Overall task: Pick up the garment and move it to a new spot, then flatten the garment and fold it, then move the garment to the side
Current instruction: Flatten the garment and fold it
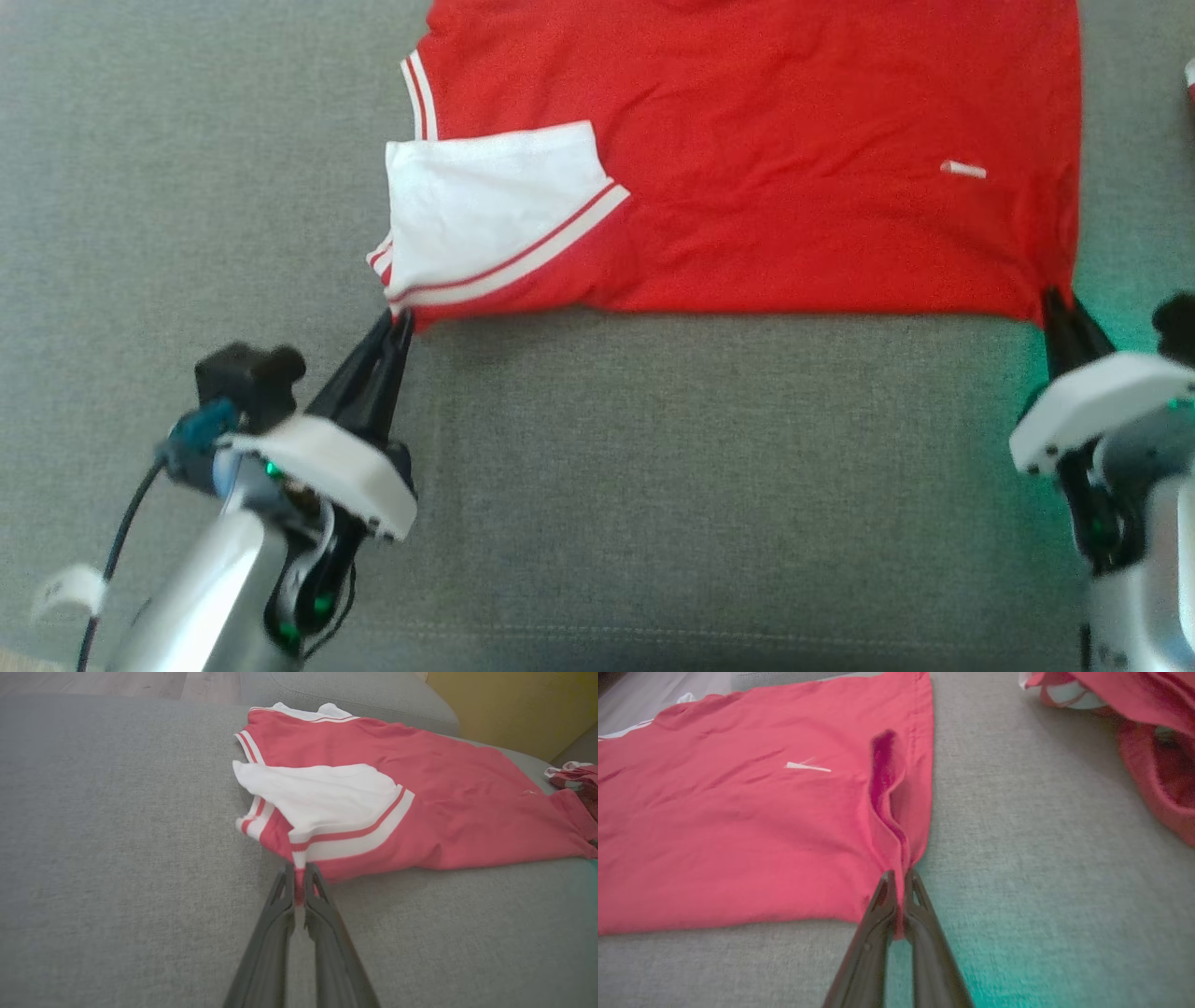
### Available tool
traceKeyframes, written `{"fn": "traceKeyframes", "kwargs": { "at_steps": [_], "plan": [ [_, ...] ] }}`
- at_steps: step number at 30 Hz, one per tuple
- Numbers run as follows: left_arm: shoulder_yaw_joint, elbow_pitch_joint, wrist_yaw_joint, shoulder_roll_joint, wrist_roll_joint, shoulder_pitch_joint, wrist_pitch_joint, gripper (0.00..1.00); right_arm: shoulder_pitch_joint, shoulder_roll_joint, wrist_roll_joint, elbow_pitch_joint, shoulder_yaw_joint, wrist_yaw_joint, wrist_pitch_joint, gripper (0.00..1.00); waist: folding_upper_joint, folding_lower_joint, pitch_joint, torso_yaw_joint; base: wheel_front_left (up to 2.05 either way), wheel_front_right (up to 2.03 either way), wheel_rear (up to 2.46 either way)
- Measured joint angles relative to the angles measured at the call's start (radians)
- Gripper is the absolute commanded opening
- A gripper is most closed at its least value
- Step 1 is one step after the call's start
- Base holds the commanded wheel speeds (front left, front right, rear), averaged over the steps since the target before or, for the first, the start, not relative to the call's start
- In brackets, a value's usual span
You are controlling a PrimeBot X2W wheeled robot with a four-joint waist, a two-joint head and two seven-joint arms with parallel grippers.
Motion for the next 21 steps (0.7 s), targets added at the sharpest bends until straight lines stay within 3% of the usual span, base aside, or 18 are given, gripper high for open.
{"fn": "traceKeyframes", "kwargs": {
  "at_steps": [13, 21],
  "plan": [
    [-0.014, -0.267, 0.061, 0.088, -0.012, 0.238, 0.066, 0.00, 0.303, -0.092, 0.180, -0.308, -0.005, 0.000, 0.101, 0.00, 0.0000, 0.0000, -0.039, 0.047, 0.00, 0.00, 0.00],
    [-0.060, -0.322, 0.069, 0.107, -0.022, 0.317, 0.110, 0.00, 0.408, -0.112, 0.212, -0.381, -0.044, 0.000, 0.150, 0.00, 0.0000, 0.0000, -0.037, 0.055, 0.00, 0.00, 0.00]
  ]
}}
